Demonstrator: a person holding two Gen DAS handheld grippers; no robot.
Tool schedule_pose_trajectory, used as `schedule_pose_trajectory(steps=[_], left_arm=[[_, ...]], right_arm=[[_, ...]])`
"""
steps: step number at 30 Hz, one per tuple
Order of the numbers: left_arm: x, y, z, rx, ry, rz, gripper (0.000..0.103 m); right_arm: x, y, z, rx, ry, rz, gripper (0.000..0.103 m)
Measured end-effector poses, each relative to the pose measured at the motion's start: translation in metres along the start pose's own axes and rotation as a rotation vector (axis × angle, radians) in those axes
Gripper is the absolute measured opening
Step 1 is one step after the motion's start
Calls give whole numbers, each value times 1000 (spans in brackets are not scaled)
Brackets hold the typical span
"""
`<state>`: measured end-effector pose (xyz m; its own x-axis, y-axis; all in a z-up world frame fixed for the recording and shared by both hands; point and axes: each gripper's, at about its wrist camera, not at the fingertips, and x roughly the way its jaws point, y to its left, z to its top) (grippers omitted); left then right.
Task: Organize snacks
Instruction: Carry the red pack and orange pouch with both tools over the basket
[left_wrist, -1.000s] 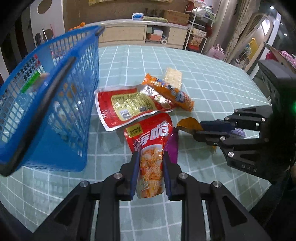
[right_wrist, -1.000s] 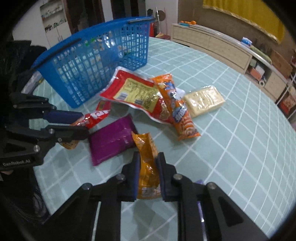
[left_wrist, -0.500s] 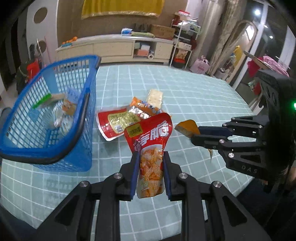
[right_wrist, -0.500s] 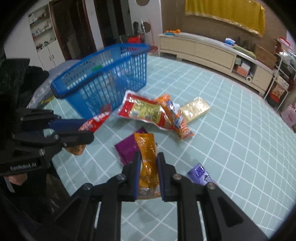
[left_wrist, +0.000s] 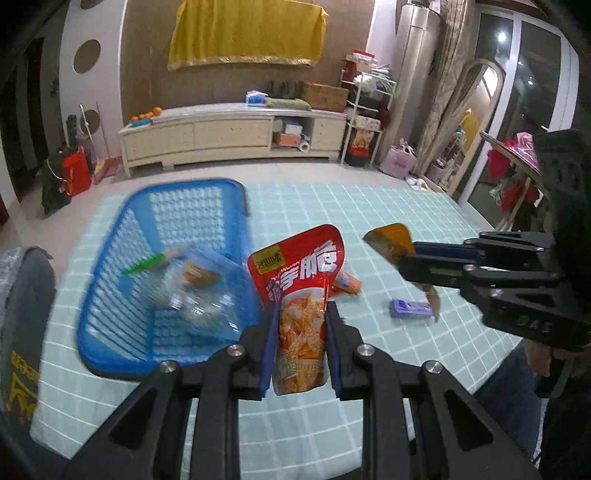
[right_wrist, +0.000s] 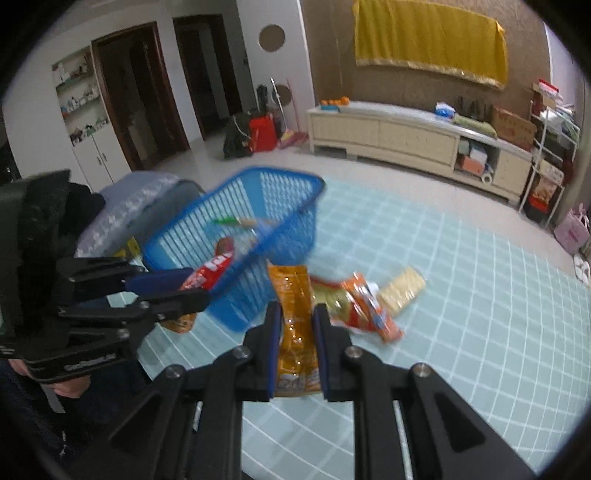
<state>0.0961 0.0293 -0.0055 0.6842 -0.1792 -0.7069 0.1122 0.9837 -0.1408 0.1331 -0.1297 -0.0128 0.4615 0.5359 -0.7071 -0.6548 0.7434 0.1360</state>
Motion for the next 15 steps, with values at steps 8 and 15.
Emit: schedule_pose_trajectory(steps=[8,15], left_arm=[[-30,51,18,-5,-47,70,22],[-25,88,15,-43,-34,97,22]], right_arm=[[17,39,43,-22,-39,48,21],[55,70,65,-24,5,35,21]])
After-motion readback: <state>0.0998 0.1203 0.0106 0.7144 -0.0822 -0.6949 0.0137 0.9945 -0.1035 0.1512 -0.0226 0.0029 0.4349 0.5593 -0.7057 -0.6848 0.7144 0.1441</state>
